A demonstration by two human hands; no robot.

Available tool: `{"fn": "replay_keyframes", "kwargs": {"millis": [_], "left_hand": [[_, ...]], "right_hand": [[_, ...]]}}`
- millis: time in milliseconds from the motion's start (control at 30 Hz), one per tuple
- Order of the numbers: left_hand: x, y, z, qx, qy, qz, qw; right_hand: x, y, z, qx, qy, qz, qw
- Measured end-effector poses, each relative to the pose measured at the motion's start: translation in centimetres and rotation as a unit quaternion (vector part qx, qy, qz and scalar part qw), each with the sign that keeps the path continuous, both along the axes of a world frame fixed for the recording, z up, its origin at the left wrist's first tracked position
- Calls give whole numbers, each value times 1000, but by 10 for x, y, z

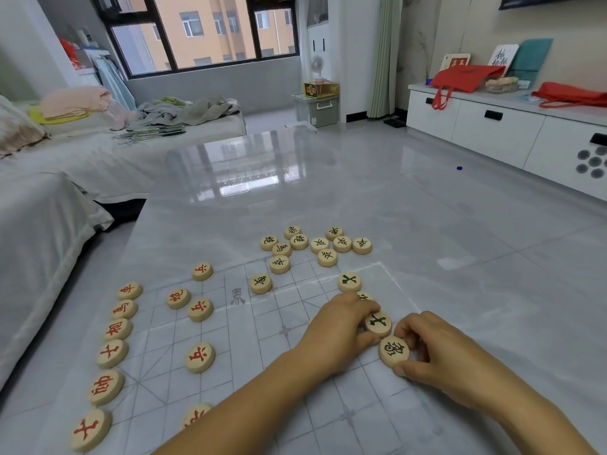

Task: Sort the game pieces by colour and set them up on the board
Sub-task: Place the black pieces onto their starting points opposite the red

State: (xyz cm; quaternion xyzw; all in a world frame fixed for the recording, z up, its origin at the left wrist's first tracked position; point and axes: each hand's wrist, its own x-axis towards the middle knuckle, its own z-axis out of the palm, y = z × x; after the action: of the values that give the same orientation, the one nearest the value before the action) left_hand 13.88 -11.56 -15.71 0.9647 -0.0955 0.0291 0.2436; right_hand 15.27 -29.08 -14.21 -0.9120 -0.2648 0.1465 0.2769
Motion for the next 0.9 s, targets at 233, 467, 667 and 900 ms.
{"fn": "replay_keyframes", "kwargs": {"millis": [233,467,667,900], "left_hand": [[-1,2,1,-66,3,4,998],[0,3,1,-74,-2,0,997],[-3,14,3,-119,-16,12,993],[18,87,13,-117,-55,196,972]], "right_hand": [[1,-1,0,1,3,0,1000],[2,-1,-1,0,2,1,1000],[1,-2,-1,4,13,-2,1000],[4,0,-2,-6,15,-4,1000]]}}
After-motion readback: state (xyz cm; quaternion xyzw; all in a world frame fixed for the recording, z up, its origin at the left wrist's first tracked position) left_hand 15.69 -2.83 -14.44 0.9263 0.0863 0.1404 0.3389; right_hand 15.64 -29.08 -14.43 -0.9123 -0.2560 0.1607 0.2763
